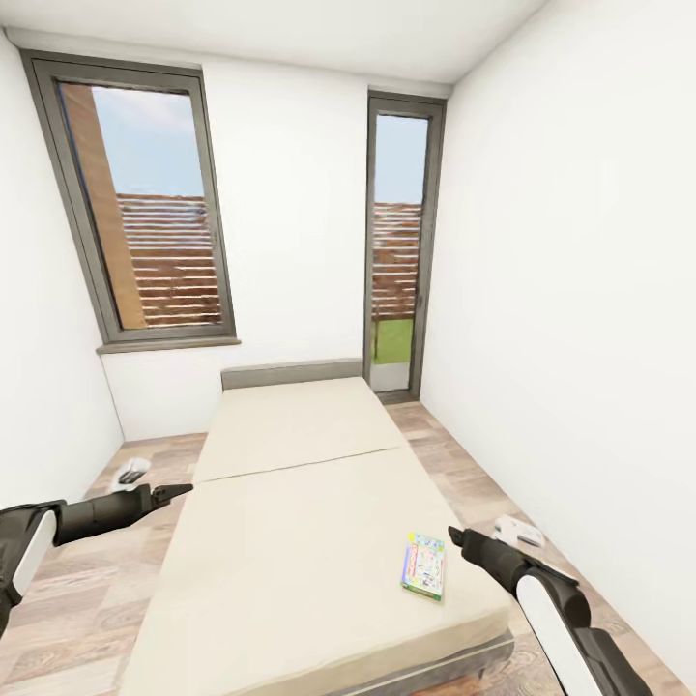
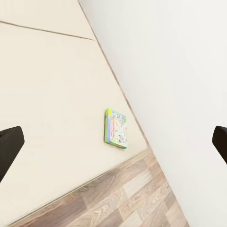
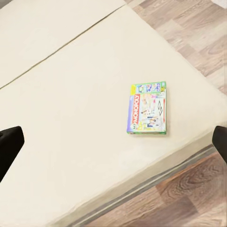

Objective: Put all the toys in the child's room - the three board games (two on the bed and one on the table), the two jigsaw puzzles on the table, and the tennis ball on the table - inside the toy box on the table in the child's room.

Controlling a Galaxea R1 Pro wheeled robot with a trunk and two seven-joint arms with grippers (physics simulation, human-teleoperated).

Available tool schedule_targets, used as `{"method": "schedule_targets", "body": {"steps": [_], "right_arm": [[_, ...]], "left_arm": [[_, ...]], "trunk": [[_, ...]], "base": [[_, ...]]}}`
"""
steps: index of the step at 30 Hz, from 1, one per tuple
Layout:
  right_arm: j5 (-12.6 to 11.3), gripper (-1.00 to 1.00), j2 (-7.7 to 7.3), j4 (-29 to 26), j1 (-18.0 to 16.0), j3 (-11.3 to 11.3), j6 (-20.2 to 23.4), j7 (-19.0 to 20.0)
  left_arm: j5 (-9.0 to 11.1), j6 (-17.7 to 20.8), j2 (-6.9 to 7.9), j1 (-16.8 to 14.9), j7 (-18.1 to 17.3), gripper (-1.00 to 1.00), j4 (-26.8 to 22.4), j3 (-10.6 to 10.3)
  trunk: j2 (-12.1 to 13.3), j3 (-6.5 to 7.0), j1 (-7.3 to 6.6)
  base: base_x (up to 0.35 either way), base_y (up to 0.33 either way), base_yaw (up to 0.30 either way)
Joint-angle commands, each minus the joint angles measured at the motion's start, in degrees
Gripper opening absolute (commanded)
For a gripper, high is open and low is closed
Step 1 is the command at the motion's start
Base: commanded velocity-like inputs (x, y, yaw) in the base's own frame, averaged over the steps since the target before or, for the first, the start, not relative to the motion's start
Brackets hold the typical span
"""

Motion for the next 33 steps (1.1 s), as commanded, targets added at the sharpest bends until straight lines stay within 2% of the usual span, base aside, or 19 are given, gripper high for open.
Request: {"method": "schedule_targets", "body": {"steps": [1,10,15,17,25,33], "right_arm": [[-0.6,1.0,-0.05,-0.1,-0.2,0.4,0.1,-1.2],[-0.1,1.0,0.15,-0.4,-1.6,2.9,2.4,-9.3],[0.7,1.0,0.17,-0.1,-2.6,3.9,3.4,-13.2],[0.8,1.0,0.18,-0.1,-2.8,4.0,3.5,-13.6],[1.4,1.0,0.24,-0.5,-3.3,4.7,3.4,-14.8],[1.0,1.0,0.26,-0.7,-3.3,4.7,3.3,-14.8]], "left_arm": [[0.1,0.3,-0.09,0.0,0.0,1.0,0.0,0.1],[-0.1,0.3,-1.03,0.0,0.5,1.0,0.0,0.0],[-0.2,0.2,-2.01,0.0,2.2,1.0,0.0,-0.1],[-0.3,0.2,-2.16,0.0,2.9,1.0,0.0,-0.1],[0.1,0.2,-2.94,-0.1,9.5,1.0,0.0,-0.1],[0.2,0.2,-3.51,-0.1,11.4,1.0,0.0,-0.1]], "trunk": [[0.0,-0.03,0.02],[0.0,-0.02,0.02],[0.0,-0.02,0.02],[0.0,-0.02,0.02],[0.0,-0.02,0.02],[0.0,-0.03,0.02]], "base": [[0.0,-0.039,-0.003],[0.015,-0.192,-0.001],[0.069,-0.278,0.0],[0.083,-0.289,0.0],[0.061,-0.183,0.0],[0.012,-0.127,0.0]]}}
